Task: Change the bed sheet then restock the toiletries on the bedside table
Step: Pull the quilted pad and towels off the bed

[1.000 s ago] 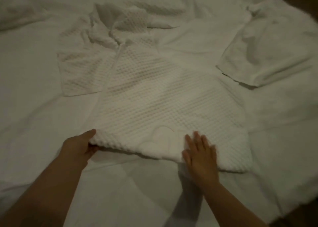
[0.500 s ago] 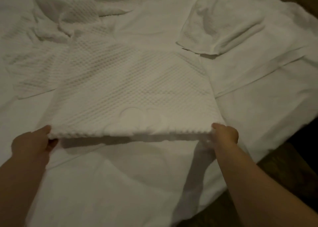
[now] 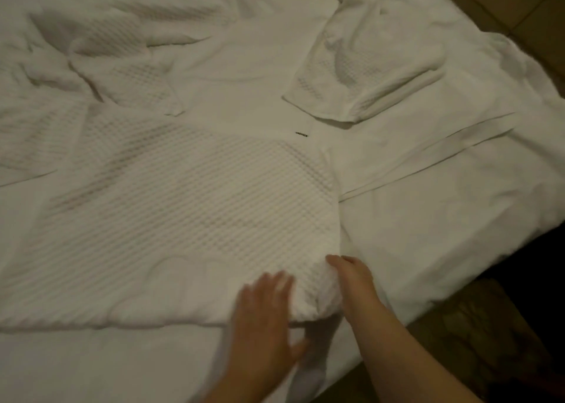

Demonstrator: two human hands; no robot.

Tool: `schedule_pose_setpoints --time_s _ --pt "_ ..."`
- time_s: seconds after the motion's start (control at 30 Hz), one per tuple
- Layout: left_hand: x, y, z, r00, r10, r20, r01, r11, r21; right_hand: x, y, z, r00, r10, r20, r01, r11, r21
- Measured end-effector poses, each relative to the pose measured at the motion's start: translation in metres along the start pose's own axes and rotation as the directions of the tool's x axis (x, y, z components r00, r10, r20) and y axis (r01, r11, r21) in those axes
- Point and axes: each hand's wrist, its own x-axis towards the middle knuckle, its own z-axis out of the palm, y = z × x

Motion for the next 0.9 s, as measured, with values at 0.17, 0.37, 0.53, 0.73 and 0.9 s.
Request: schedule_pose_setpoints --time_s 0.17,0.37,0.53,0.73,0.9 --pt "0.057 0.052 0.041 0.994 -0.096 -0.042 0.098 0.994 0.049 0.019 -0.043 -0.003 0.986 0.043 0.163 -0.023 0.992 -0.124" --pt "0.055 0.049 0.021 0.995 -0.022 -0.101 0.021 1.0 -0.014 0.074 -0.103 0.007 0.978 -0.193 0.08 0.204 0.965 -0.163" --pt "0.046 0.048 0.043 0.992 0.118 0.053 -0.121 0.99 0.07 0.1 -0.151 0.032 0.953 -0.268 0.144 0.292 0.939 -0.183" --pt "0.064 0.065 0.08 0.986 0.169 0.003 -0.165 0.959 0.232 0.122 -0.171 0.047 0.971 -0.195 0.139 0.212 0.97 -0.122" --pt "0.053 0.071 0.092 0.979 0.201 0.02 -0.2 0.949 0.245 0.12 -0.184 0.047 0.979 -0.184 0.084 0.2 0.939 -0.278"
